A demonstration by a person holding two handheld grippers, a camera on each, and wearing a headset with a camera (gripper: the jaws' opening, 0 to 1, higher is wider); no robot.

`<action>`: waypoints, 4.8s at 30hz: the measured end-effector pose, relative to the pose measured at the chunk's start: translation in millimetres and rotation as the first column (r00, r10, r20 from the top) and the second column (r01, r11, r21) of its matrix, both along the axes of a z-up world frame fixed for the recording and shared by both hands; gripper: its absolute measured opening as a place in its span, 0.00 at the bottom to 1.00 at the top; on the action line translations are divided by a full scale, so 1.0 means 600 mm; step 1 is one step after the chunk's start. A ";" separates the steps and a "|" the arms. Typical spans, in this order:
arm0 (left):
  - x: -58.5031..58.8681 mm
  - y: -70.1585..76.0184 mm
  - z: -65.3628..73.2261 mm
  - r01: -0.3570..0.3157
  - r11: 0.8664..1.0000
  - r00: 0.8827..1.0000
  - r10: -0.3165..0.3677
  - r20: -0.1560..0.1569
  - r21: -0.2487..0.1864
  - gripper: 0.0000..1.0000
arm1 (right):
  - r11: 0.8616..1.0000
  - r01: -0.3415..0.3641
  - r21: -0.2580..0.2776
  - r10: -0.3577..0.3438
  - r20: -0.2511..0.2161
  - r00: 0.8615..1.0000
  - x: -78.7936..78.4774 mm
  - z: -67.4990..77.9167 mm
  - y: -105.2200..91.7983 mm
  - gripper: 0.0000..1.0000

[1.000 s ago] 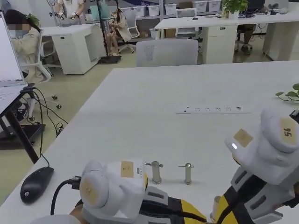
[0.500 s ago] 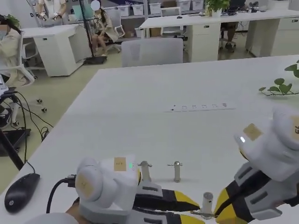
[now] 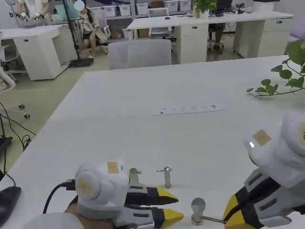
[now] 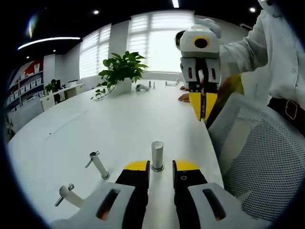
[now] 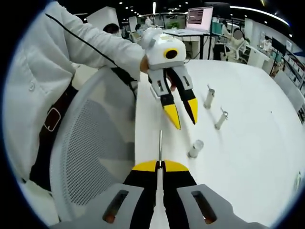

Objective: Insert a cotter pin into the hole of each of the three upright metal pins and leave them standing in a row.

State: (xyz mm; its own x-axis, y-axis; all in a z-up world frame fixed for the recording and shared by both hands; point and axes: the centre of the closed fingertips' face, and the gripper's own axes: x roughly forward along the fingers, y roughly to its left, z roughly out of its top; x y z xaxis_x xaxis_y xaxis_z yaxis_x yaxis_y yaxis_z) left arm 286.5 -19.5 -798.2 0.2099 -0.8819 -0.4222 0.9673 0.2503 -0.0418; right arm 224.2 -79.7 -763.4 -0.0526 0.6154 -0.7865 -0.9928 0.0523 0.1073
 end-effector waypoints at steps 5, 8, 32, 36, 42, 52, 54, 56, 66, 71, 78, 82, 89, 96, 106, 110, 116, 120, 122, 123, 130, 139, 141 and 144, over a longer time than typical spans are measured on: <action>0.013 -0.018 -0.023 0.035 0.999 0.999 -0.035 0.008 0.017 0.20 | 0.999 0.035 -0.010 -0.035 -0.013 0.999 -0.004 -0.002 -0.021 0.03; 0.013 -0.030 -0.036 0.072 0.997 0.997 -0.072 -0.003 0.024 0.21 | 0.998 0.053 -0.017 -0.053 -0.019 0.998 -0.008 -0.003 -0.031 0.03; 0.019 -0.069 -0.079 0.005 0.998 1.000 -0.006 0.016 0.063 0.11 | 0.989 0.143 -0.042 -0.145 -0.047 0.988 -0.001 -0.027 -0.044 0.03; 0.020 -0.064 -0.079 -0.086 0.994 0.996 0.086 -0.005 0.068 0.11 | 0.980 0.187 -0.060 -0.190 -0.047 0.981 0.012 -0.033 -0.043 0.03; 0.021 -0.065 -0.082 -0.192 0.979 0.981 0.193 -0.015 0.066 0.11 | 0.969 0.231 -0.087 -0.235 -0.049 0.971 0.024 -0.046 -0.040 0.03; 0.023 -0.064 -0.082 -0.342 0.938 0.938 0.344 -0.032 0.062 0.11 | 0.944 0.308 -0.117 -0.315 -0.047 0.948 0.037 -0.057 -0.042 0.03; 0.023 -0.064 -0.082 -0.363 0.929 0.931 0.365 -0.021 0.067 0.11 | 0.938 0.325 -0.123 -0.333 -0.044 0.942 0.041 -0.059 -0.043 0.03; 0.023 -0.063 -0.082 -0.384 0.921 0.922 0.386 -0.023 0.066 0.11 | 0.932 0.336 -0.132 -0.344 -0.041 0.938 0.045 -0.062 -0.044 0.03; 0.026 -0.061 -0.080 -0.448 0.892 0.893 0.450 -0.023 0.069 0.11 | 0.920 0.353 -0.169 -0.363 -0.028 0.932 0.057 -0.079 -0.035 0.03; 0.027 -0.062 -0.080 -0.466 0.883 0.884 0.468 -0.018 0.066 0.11 | 0.916 0.357 -0.184 -0.367 -0.024 0.930 0.063 -0.086 -0.031 0.03; 0.028 -0.062 -0.080 -0.469 0.881 0.882 0.471 -0.016 0.065 0.11 | 0.912 0.360 -0.197 -0.371 -0.022 0.928 0.069 -0.091 -0.027 0.03; 0.029 -0.063 -0.080 -0.469 0.881 0.882 0.471 -0.019 0.063 0.11 | 0.911 0.359 -0.201 -0.371 -0.024 0.928 0.073 -0.093 -0.025 0.03; 0.029 -0.063 -0.080 -0.468 0.881 0.883 0.470 -0.016 0.063 0.11 | 0.911 0.358 -0.203 -0.370 -0.026 0.929 0.075 -0.092 -0.021 0.03; 0.029 -0.062 -0.080 -0.470 0.880 0.881 0.472 -0.015 0.062 0.11 | 0.909 0.359 -0.212 -0.374 -0.032 0.927 0.077 -0.092 -0.015 0.03; 0.029 -0.062 -0.081 -0.468 0.881 0.883 0.470 -0.005 0.063 0.11 | 0.901 0.362 -0.240 -0.384 -0.050 0.922 0.077 -0.090 -0.010 0.03; 0.028 -0.062 -0.081 -0.468 0.882 0.883 0.469 -0.002 0.064 0.11 | 0.895 0.370 -0.250 -0.396 -0.065 0.916 0.075 -0.088 -0.009 0.03; 0.029 -0.063 -0.082 -0.468 0.881 0.883 0.469 0.003 0.064 0.11 | 0.889 0.379 -0.256 -0.410 -0.079 0.909 0.074 -0.086 -0.007 0.03; 0.029 -0.063 -0.082 -0.468 0.881 0.883 0.469 0.005 0.063 0.11 | 0.885 0.387 -0.259 -0.421 -0.087 0.903 0.076 -0.087 -0.005 0.03; 0.029 -0.063 -0.082 -0.469 0.881 0.883 0.470 0.006 0.064 0.11 | 0.883 0.389 -0.262 -0.424 -0.090 0.901 0.076 -0.087 -0.004 0.03; 0.030 -0.062 -0.082 -0.470 0.881 0.882 0.470 0.005 0.063 0.11 | 0.882 0.390 -0.263 -0.426 -0.091 0.900 0.076 -0.087 -0.003 0.03; 0.031 -0.062 -0.083 -0.472 0.880 0.881 0.472 0.007 0.063 0.11 | 0.879 0.398 -0.263 -0.431 -0.084 0.898 0.079 -0.088 0.000 0.03; 0.032 -0.061 -0.082 -0.474 0.879 0.880 0.475 0.001 0.059 0.10 | 0.878 0.402 -0.259 -0.433 -0.077 0.898 0.084 -0.086 0.006 0.03; 0.033 -0.061 -0.082 -0.475 0.878 0.880 0.476 -0.002 0.057 0.10 | 0.877 0.403 -0.260 -0.434 -0.075 0.898 0.085 -0.085 0.007 0.03; 0.032 -0.061 -0.082 -0.473 0.879 0.881 0.474 0.000 0.057 0.10 | 0.878 0.404 -0.257 -0.434 -0.070 0.898 0.088 -0.086 0.011 0.04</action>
